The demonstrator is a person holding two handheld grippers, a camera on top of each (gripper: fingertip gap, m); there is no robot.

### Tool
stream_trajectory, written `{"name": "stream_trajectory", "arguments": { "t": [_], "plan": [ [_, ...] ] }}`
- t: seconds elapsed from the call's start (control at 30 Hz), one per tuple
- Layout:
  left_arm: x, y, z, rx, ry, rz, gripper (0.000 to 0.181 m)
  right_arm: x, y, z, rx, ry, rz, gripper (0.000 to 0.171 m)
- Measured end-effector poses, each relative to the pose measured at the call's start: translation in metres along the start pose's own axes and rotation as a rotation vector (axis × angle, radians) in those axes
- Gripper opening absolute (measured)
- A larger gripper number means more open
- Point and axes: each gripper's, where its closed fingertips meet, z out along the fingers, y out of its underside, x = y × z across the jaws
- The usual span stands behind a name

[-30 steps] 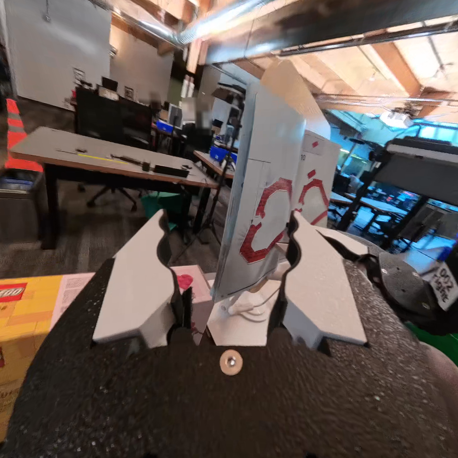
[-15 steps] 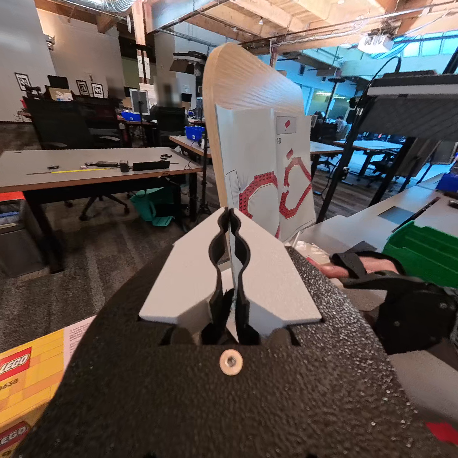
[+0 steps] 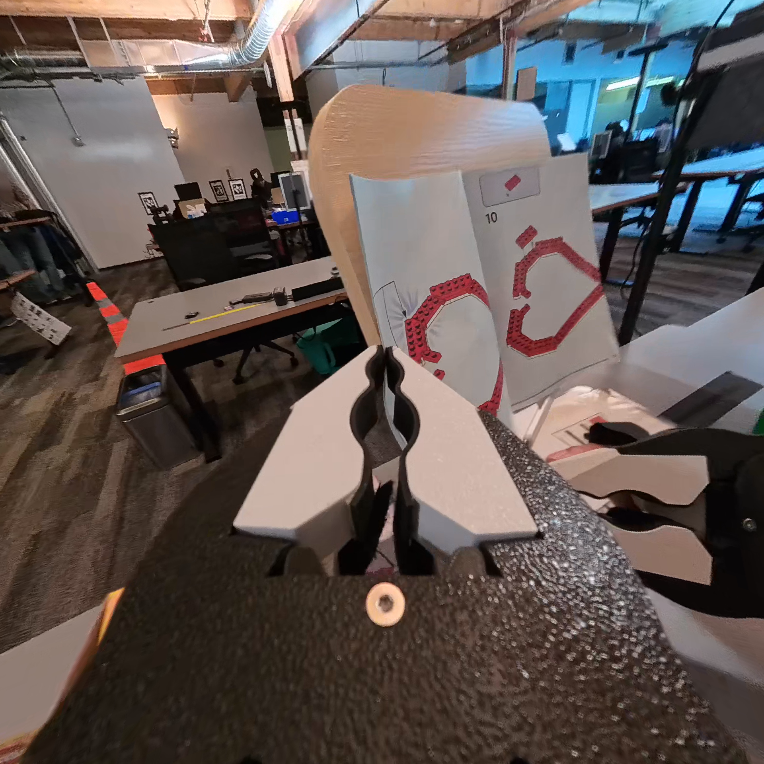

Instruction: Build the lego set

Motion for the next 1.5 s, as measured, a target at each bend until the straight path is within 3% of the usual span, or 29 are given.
{"name": "stream_trajectory", "arguments": {
  "t": [0.27, 0.43, 0.57, 0.63, 0.7, 0.8, 0.93, 1.0, 1.27, 1.4, 1.5],
  "plan": [
    [-0.007, -0.014, 0.003, 0.030, -0.092, 0.128, 0.000, -0.020, 0.010, 0.000, -0.049, -0.053, -0.370, 0.000],
    [-0.007, -0.010, 0.000, 0.061, -0.230, 0.219, 0.000, -0.001, -0.010, -0.007, 0.101, 0.057, -0.133, 0.000],
    [-0.009, -0.002, -0.002, 0.074, -0.235, 0.161, 0.000, 0.025, -0.028, -0.012, 0.184, 0.133, 0.087, 0.000],
    [-0.009, 0.000, -0.002, 0.073, -0.229, 0.138, 0.000, 0.009, -0.021, -0.006, 0.110, 0.043, -0.021, 0.000],
    [-0.008, 0.000, -0.001, 0.061, -0.214, 0.142, 0.000, -0.014, -0.003, 0.002, -0.007, -0.058, -0.193, 0.025],
    [-0.007, -0.004, 0.000, 0.068, -0.206, 0.184, 0.000, -0.025, 0.008, 0.011, -0.108, -0.049, -0.450, 0.033],
    [-0.008, -0.005, 0.001, 0.064, -0.199, 0.204, 0.000, -0.021, 0.030, 0.028, -0.298, 0.005, -0.643, 0.025],
    [-0.011, -0.002, 0.001, 0.047, -0.216, 0.209, 0.000, -0.021, 0.027, 0.031, -0.305, 0.037, -0.671, 0.001],
    [-0.013, 0.005, -0.002, 0.037, -0.233, 0.234, 0.000, 0.021, -0.008, 0.014, 0.004, 0.171, 0.004, 0.000],
    [-0.014, 0.005, -0.005, 0.033, -0.242, 0.229, 0.000, 0.056, -0.002, 0.006, 0.048, 0.312, 0.386, 0.000],
    [-0.019, 0.011, -0.009, 0.002, -0.270, 0.185, 0.000, 0.071, 0.009, 0.002, 0.030, 0.418, 0.551, 0.000]
  ]
}}
